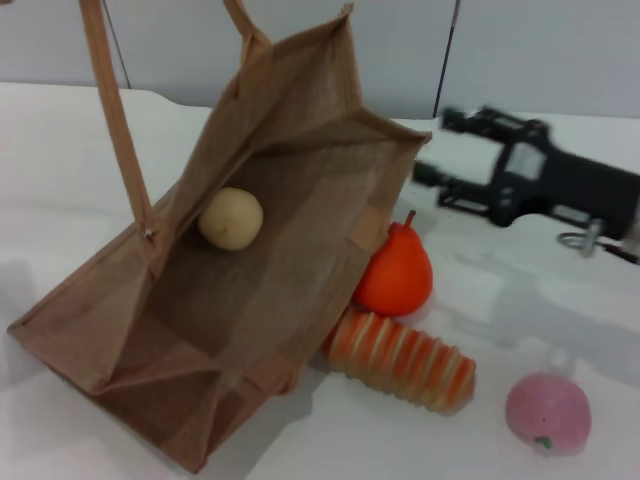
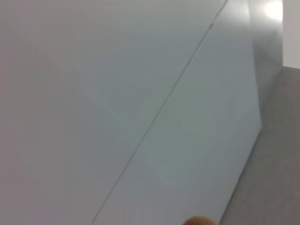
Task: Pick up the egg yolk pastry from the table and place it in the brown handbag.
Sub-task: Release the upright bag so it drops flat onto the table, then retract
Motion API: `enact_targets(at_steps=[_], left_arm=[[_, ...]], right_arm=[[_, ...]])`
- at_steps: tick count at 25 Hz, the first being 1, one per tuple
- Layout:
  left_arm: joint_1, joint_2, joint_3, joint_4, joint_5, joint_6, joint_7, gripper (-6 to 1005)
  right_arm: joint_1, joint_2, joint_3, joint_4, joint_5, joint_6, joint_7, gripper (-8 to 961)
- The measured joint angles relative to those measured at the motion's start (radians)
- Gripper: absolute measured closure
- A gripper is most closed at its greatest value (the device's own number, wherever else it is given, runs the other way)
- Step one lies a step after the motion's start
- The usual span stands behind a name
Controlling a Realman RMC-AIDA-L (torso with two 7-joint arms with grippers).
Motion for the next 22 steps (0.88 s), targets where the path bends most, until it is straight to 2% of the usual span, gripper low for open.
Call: enact_targets(at_steps=[4,10,15,22], left_arm=[[0.003,-0.001,0.0,-0.035,0.008,0.042,0.053,820],[0.018,-0.003,-0.044,-0.093,-0.002,0.125,0.128,809],[0.037,-0.02,-0.127,-0.127,-0.002,0.195,0.218,800],[0.045,-0.04,-0.144,-0.128,-0.003,0.218,0.321,787]], right_arm=[[-0.059,0.001,0.09,-0.01,0.066,-0.068,-0.065,192],[-0.123,0.005,0.102,-0.002,0.183,-0.126,-0.149,195],[-0.138,0.006,0.103,0.005,0.215,-0.121,-0.161,196],[-0.146,0.006,0.104,0.004,0.237,-0.12,-0.164,198]])
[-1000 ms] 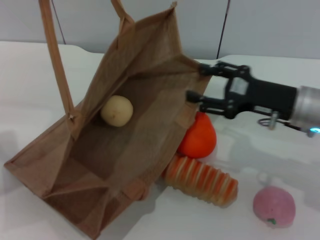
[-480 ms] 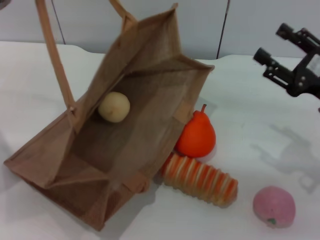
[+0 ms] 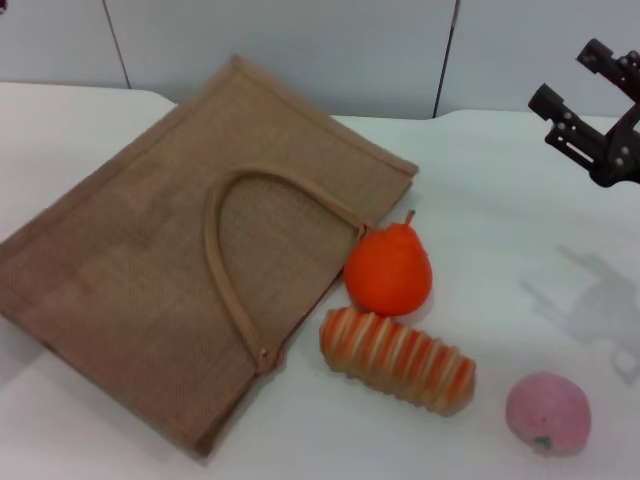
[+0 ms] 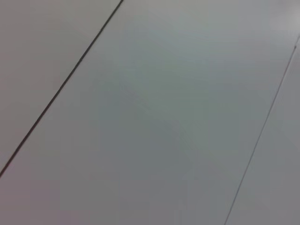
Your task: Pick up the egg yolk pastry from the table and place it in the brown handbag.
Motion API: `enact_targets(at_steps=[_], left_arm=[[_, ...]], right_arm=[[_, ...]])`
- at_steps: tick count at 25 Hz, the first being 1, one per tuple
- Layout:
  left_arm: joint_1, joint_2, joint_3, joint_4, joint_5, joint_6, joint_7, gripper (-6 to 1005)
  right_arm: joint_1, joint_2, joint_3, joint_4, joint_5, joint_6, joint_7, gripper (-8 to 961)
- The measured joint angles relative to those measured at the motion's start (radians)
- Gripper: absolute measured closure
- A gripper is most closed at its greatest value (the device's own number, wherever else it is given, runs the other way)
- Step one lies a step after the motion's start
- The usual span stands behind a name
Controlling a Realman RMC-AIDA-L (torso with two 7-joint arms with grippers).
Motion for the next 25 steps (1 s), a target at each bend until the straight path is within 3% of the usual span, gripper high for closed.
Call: enact_targets(at_steps=[2,7,10,13,15,19,21,25], left_arm=[[0.001,-0.007,0.0,0.0,-0.003,0.002,0.025,783],[0.001,-0.035,0.0,-0.002,-0.017,0.01,0.172,590],[0.004,-0.067,-0.002,-0.007,-0.042,0.012,0.333,479],[0.02,-0.117,-0.004,-0.008,-0.106,0.012,0.544,370],[0.03,-0.14,-0.004,-0.028,-0.148,0.006,0.689,365],[0.039,-0.14,-0.004,-0.157,-0.231,-0.004,0.93,354],[0.039,-0.143,-0.003,-0.196,-0.26,-0.002,1.035,188],[0.037,-0.142,-0.003,-0.226,-0.284,0.018,1.084,188]], right_arm=[[-0.005,0.0,0.0,0.0,0.011,0.0,-0.001,199],[-0.036,0.001,0.0,0.018,0.1,0.0,-0.051,198],[-0.069,0.0,0.0,0.086,0.185,-0.011,-0.141,196],[-0.097,0.002,0.0,0.147,0.28,-0.014,-0.239,195],[-0.104,0.002,0.0,0.167,0.302,-0.013,-0.281,195],[-0.113,0.002,0.0,0.172,0.329,-0.005,-0.295,193],[-0.121,0.002,0.0,0.18,0.382,0.003,-0.293,192],[-0.141,0.003,0.0,0.217,0.525,0.046,-0.299,193]])
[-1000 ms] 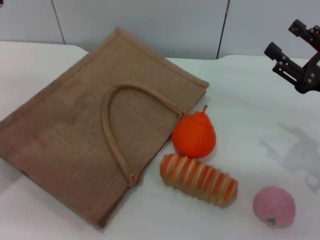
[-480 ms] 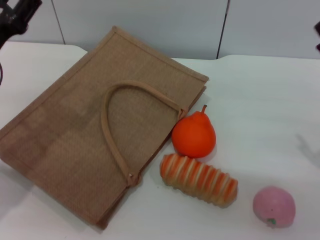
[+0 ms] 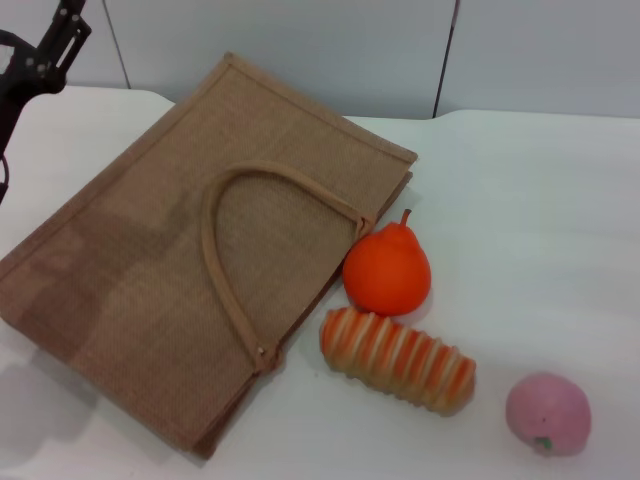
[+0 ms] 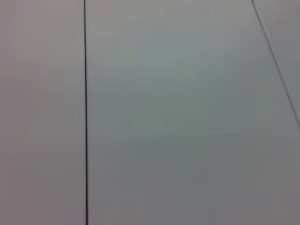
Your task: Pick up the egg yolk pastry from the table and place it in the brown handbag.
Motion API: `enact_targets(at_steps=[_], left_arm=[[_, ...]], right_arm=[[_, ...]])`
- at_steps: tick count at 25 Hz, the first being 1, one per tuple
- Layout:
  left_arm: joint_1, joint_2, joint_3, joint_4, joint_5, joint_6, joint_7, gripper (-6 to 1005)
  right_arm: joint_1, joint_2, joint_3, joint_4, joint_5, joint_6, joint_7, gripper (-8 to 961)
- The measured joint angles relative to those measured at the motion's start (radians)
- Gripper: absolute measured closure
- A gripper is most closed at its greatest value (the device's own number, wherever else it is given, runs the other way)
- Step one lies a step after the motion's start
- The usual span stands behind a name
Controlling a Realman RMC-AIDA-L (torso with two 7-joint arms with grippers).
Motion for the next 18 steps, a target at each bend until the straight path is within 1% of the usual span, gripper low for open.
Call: enact_targets(at_steps=[5,10,13,18], left_arm=[[-0.004,0.001,0.0,-0.01,-0.027,0.017,0.003,189],[0.003,-0.003,-0.003,-0.022,-0.08,0.013,0.004,188],[0.003,-0.001,-0.02,-0.043,-0.097,0.013,-0.002,188],[0.003,-0.001,-0.026,-0.052,-0.105,0.01,-0.005,188]], right_arm=[[-0.015,0.002,0.0,0.036,0.158,0.096,-0.027,196],[-0.017,0.002,0.0,0.04,0.185,0.111,-0.038,198],[-0.024,0.001,0.0,0.053,0.23,0.112,-0.039,199],[-0.027,0.001,-0.005,0.066,0.278,0.114,-0.044,199]])
